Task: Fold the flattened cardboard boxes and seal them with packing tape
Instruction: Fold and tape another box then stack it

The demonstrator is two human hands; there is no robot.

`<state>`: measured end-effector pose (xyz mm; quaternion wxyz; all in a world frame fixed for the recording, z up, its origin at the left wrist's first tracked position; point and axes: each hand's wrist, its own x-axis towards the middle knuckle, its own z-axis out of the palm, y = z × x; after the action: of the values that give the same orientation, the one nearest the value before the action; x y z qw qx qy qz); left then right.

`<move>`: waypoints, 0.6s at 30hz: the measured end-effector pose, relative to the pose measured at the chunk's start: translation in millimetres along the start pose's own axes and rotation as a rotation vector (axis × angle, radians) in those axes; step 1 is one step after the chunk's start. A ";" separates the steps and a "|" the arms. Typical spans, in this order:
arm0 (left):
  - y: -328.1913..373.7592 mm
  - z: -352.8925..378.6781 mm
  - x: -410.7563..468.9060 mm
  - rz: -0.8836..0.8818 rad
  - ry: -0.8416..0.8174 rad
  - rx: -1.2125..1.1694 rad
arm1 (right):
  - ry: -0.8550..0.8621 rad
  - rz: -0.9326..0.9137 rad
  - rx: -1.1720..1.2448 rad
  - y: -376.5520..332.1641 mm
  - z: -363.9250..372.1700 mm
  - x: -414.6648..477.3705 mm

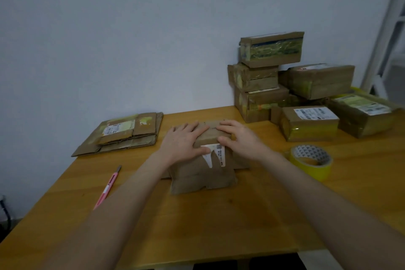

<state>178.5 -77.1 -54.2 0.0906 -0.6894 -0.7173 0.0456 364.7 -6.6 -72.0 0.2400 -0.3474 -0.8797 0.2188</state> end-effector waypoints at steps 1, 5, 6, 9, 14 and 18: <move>-1.6 0.1 0.5 0.004 0.006 0.001 | 0.037 0.043 0.025 1.6 -2.7 -5.2; -3.5 -0.8 -0.4 0.049 0.014 0.024 | 0.244 0.337 -0.139 29.1 -30.7 -31.4; -3.9 -1.7 -1.3 0.059 0.016 0.019 | 0.237 0.427 -0.203 37.0 -42.0 -38.9; -3.5 -3.1 -1.9 0.065 0.029 0.004 | 0.156 0.658 -0.335 54.7 -69.8 -58.9; 0.9 -4.1 -7.0 0.047 0.031 -0.019 | -0.084 0.722 -0.486 67.7 -61.5 -79.0; 3.2 -6.5 -11.0 0.036 0.034 -0.043 | 0.191 0.601 -0.212 59.0 -72.4 -64.4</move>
<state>183.2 -88.3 -49.1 0.0870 -0.7046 -0.7039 0.0200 477.5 2.2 -64.9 0.2086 -0.6333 -0.7293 0.1533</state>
